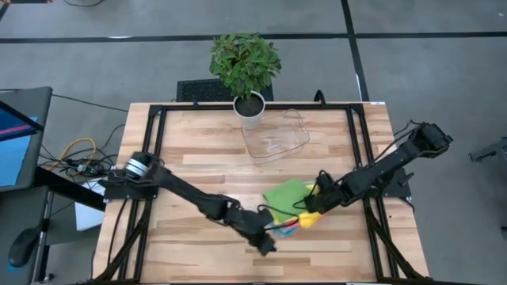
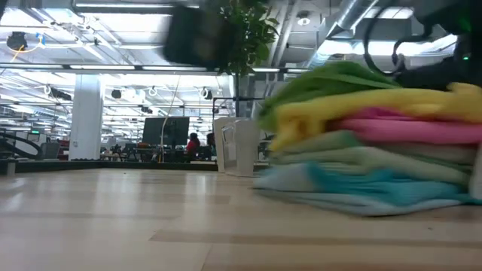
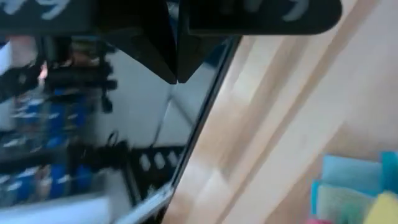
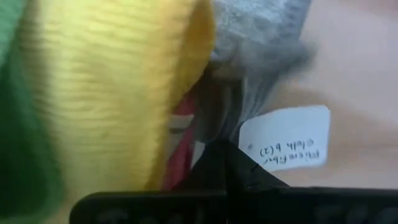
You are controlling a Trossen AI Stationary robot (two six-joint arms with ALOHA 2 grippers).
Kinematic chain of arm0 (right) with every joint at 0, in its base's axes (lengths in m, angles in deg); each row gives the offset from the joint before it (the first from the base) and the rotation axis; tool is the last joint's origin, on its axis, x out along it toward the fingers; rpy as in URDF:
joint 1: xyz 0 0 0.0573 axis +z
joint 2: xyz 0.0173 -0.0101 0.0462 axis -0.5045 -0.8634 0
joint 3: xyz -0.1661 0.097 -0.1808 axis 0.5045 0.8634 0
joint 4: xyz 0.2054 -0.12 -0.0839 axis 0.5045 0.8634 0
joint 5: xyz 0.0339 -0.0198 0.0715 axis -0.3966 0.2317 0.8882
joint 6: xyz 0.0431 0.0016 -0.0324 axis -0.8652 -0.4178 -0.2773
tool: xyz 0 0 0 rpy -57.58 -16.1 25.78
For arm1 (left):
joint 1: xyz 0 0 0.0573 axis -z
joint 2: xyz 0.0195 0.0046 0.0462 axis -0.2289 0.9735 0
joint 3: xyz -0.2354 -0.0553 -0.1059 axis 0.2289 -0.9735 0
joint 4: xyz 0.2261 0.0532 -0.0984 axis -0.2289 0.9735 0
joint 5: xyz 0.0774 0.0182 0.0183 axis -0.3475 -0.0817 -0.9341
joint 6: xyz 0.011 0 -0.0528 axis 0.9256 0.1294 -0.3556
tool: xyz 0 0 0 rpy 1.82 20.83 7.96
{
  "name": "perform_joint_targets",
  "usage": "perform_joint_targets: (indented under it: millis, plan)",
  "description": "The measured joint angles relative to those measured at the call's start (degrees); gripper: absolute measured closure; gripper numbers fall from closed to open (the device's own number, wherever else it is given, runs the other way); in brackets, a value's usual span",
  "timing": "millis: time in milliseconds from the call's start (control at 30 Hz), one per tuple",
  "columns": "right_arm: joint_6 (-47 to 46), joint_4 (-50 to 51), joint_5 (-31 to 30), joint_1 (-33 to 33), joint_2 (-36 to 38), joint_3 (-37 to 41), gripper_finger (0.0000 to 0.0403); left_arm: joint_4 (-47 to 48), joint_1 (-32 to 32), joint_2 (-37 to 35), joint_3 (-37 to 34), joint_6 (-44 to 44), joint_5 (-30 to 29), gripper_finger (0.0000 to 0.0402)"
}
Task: Fold microfiber towels
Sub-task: Move the stacked microfiber cloths to the center of the table
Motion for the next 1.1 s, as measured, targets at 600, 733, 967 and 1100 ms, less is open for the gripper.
perform_joint_targets:
  millis: [600, 733, 967, 1100]
  plan:
    - [18.0, 13.0, -2.7, -2.6, -5.8, -21.1, 0.0347, 47.9, 16.0, -34.0, 0.0, -10.6, -23.8, 0.0375]
    - [20.6, 23.6, -3.2, -2.4, -0.2, -23.3, 0.0301, 44.3, 16.3, -32.8, 0.0, -12.3, -27.2, 0.0308]
    - [16.6, 32.0, -4.8, -0.3, 11.4, -21.4, 0.0166, 36.8, 13.0, -26.3, 0.0, -14.3, -35.6, 0.0168]
    - [14.4, 30.1, -5.4, 0.3, 15.1, -18.1, 0.0106, 35.1, 9.2, -20.7, 0.0, -21.1, -42.9, 0.0136]
